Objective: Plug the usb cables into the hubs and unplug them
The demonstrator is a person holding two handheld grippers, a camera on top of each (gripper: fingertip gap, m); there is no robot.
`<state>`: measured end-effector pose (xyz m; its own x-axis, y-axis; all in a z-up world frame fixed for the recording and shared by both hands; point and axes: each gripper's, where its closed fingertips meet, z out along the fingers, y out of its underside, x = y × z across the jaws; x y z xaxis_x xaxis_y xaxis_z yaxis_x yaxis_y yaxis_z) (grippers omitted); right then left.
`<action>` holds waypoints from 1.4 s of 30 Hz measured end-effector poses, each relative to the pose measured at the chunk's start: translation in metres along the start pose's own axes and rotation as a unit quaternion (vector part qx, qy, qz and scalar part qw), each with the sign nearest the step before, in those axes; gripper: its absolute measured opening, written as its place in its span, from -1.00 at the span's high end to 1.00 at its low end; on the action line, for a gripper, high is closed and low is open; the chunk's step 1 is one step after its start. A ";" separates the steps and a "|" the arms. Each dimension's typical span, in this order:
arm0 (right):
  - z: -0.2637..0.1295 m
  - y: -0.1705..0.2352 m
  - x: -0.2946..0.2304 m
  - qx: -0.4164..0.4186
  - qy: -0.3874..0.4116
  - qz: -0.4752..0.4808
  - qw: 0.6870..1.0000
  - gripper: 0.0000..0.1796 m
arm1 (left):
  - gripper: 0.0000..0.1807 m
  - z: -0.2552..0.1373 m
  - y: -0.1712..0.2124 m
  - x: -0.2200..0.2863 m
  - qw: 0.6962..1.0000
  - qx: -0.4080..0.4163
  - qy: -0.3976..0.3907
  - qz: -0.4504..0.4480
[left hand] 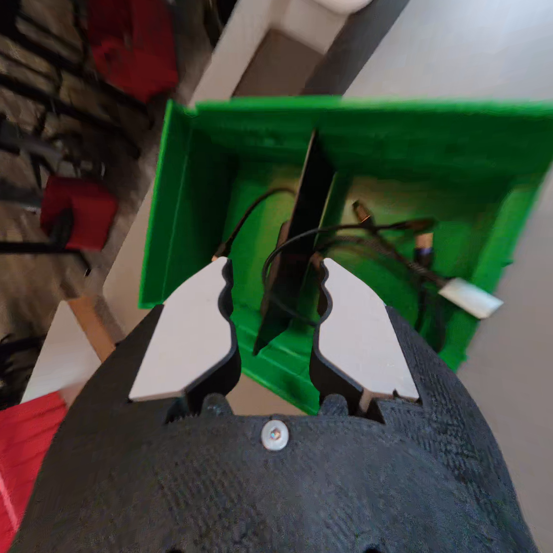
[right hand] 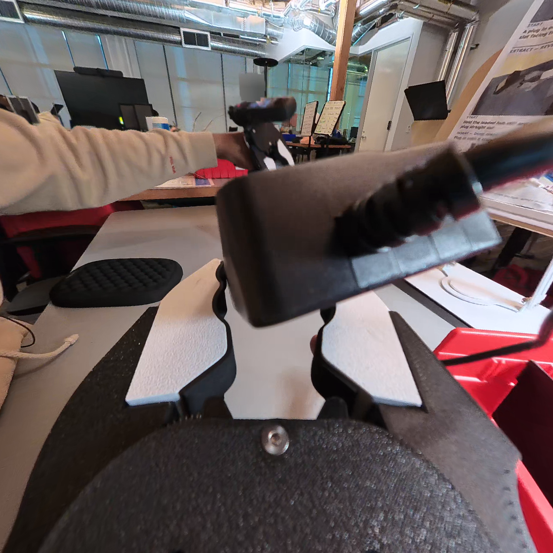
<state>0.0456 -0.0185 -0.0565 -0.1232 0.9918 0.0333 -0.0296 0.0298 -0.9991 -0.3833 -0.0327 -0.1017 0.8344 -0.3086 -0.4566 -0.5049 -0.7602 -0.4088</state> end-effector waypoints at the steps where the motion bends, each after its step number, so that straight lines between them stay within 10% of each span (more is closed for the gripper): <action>1: -0.001 0.000 0.001 -0.001 0.002 -0.001 1.000 0.32 | 0.40 0.012 0.010 -0.003 1.000 -0.026 0.003 0.005; 8: -0.010 0.010 0.010 -0.012 0.019 0.009 1.000 0.32 | 0.85 0.039 0.028 -0.001 0.996 -0.082 0.035 0.008; 19: -0.018 0.003 0.012 -0.001 0.028 0.010 1.000 0.32 | 0.95 -0.090 -0.064 0.018 0.991 0.101 0.063 -0.062; 24: -0.022 0.000 0.013 0.006 0.032 0.012 0.999 0.32 | 0.95 -0.129 -0.111 0.096 0.937 0.208 0.233 -0.157; 32: -0.035 0.003 0.023 0.004 0.052 0.016 0.998 0.32 | 0.95 -0.045 -0.089 0.248 0.815 0.195 0.437 -0.326; 42: -0.038 0.008 0.028 0.005 0.058 0.033 0.998 0.32 | 0.72 -0.061 -0.062 0.291 0.906 0.265 0.330 -0.006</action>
<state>0.0796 0.0140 -0.0647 -0.0094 0.9993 -0.0361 -0.0358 -0.0364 -0.9987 -0.0953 -0.1100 -0.1612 0.7025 -0.7099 0.0504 -0.3850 -0.4386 -0.8120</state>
